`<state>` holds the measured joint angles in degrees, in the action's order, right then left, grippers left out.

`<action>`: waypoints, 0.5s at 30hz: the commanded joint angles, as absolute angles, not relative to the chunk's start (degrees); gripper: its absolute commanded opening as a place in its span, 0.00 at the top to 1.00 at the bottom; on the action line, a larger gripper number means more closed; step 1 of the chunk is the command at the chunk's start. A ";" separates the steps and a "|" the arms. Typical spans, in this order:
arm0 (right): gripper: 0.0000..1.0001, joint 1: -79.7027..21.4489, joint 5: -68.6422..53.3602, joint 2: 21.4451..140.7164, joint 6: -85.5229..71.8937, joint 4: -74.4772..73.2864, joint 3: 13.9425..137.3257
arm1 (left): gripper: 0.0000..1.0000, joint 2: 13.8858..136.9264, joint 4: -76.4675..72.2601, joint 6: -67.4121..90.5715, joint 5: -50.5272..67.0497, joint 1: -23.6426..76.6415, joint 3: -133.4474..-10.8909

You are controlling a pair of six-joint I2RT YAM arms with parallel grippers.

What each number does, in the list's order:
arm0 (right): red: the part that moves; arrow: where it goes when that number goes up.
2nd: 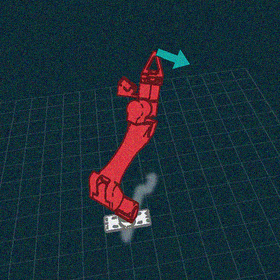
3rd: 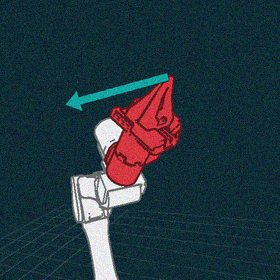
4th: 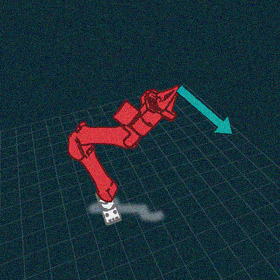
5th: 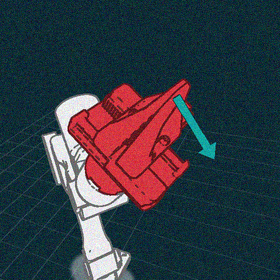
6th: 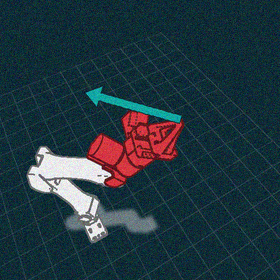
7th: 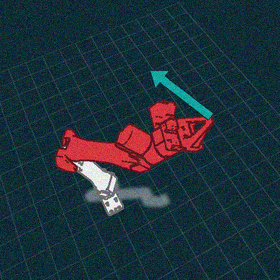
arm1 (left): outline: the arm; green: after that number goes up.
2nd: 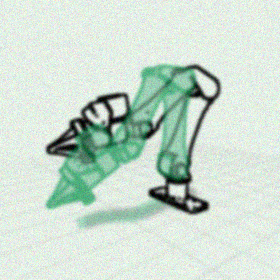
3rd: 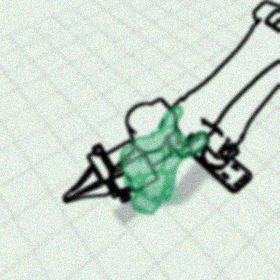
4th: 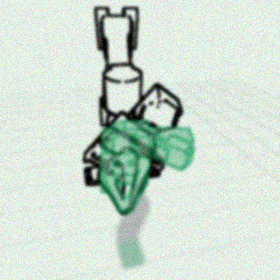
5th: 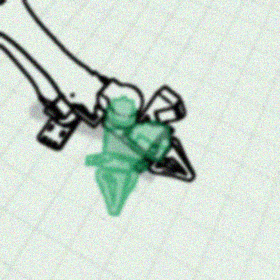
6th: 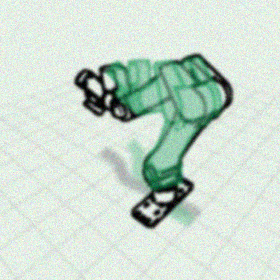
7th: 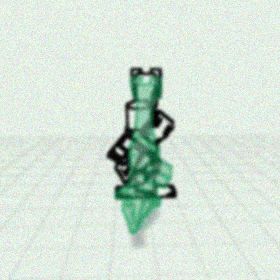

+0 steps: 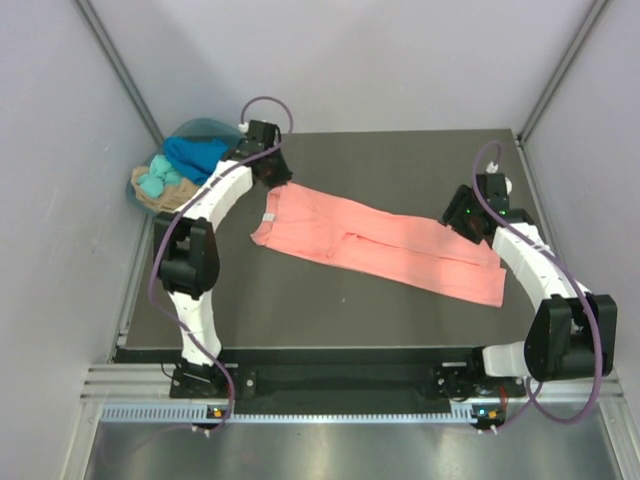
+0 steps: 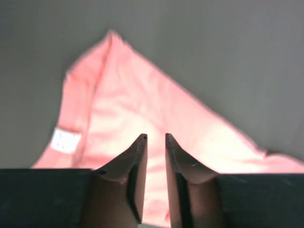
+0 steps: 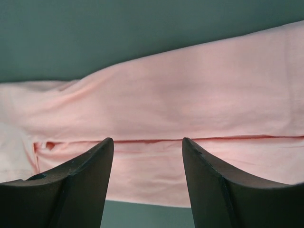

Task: Fold and stack the t-shirts
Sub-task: Fold the tshirt

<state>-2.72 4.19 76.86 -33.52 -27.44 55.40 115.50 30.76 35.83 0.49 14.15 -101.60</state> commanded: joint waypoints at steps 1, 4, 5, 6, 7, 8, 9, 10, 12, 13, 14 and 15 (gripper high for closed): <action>0.40 -6.14 3.87 74.62 -32.52 -28.65 58.36 | 0.75 113.21 32.96 35.76 -3.08 18.01 -94.06; 0.40 -7.99 3.52 74.01 -31.82 -28.30 58.54 | 0.82 113.11 32.78 36.91 -3.77 20.12 -90.27; 0.39 -8.35 3.17 73.92 -31.47 -28.21 58.62 | 0.82 113.46 32.87 37.44 -4.21 20.74 -89.13; 0.40 -8.70 2.99 73.83 -31.38 -28.21 58.80 | 0.83 114.34 32.78 37.62 -4.91 21.26 -88.77; 0.39 -9.40 3.08 73.83 -31.20 -28.21 58.89 | 0.83 115.04 32.96 37.88 -6.05 21.97 -88.60; 0.40 -9.67 2.90 73.74 -31.20 -28.13 58.97 | 0.83 115.92 33.22 38.32 -6.41 22.15 -88.59; 0.40 -9.93 2.64 73.65 -31.11 -28.04 58.97 | 0.83 117.93 33.66 38.67 -7.37 22.24 -88.77; 0.39 -10.45 2.46 73.39 -31.20 -27.60 58.97 | 0.83 119.17 33.84 39.45 -8.17 22.24 -88.94; 0.39 -10.63 1.67 73.13 -31.29 -27.34 59.06 | 0.83 123.11 34.45 40.08 -10.28 22.24 -90.78; 0.39 -10.98 1.23 73.04 -31.38 -26.99 59.15 | 0.84 124.53 34.63 40.08 -10.63 22.24 -91.66; 0.39 -11.07 0.19 72.78 -31.64 -26.81 59.50 | 0.84 125.93 34.89 40.17 -11.33 22.24 -93.93; 0.39 -11.16 0.18 72.69 -31.90 -26.81 59.59 | 0.84 128.64 35.07 40.17 -11.77 22.24 -95.35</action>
